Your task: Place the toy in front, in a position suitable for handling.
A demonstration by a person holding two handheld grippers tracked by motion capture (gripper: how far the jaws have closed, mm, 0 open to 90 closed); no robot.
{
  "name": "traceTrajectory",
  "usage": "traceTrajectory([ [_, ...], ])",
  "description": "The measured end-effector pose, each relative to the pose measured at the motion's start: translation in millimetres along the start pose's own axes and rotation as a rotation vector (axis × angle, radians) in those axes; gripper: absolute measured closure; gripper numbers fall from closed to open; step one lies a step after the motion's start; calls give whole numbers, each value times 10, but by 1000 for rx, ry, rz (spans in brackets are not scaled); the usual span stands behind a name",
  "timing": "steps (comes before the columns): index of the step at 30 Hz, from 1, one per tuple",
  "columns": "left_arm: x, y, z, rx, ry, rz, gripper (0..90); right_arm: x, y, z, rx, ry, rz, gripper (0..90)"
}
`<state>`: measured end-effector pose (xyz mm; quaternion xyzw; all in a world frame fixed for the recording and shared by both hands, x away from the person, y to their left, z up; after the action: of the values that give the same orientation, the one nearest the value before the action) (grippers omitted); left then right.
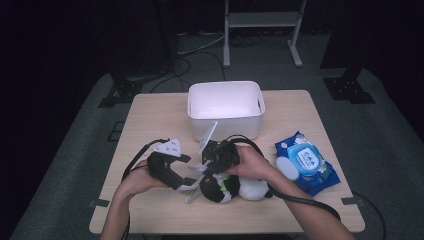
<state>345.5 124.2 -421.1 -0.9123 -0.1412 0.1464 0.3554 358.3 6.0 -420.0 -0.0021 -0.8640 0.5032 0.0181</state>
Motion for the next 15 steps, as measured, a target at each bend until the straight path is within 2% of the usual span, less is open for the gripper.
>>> traceTrajectory([
  [6,43,-46,30,-6,-11,-9,167,-227,-19,-29,19,28,20,831],
  [15,60,-55,46,-6,-20,-13,167,-483,-78,30,-1,86,38,830],
])
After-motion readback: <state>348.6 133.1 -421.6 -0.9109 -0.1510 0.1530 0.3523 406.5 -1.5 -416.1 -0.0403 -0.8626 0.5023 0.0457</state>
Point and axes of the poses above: each handheld gripper's, and its own axes: y roughly forward along the jaws, z roughly out of its underside, x roughly to its left, the point moved 7 cm from there along y, roughly forward along the jaws, and after that the axes turned 8 degrees about -y, right-handed, at the moved point
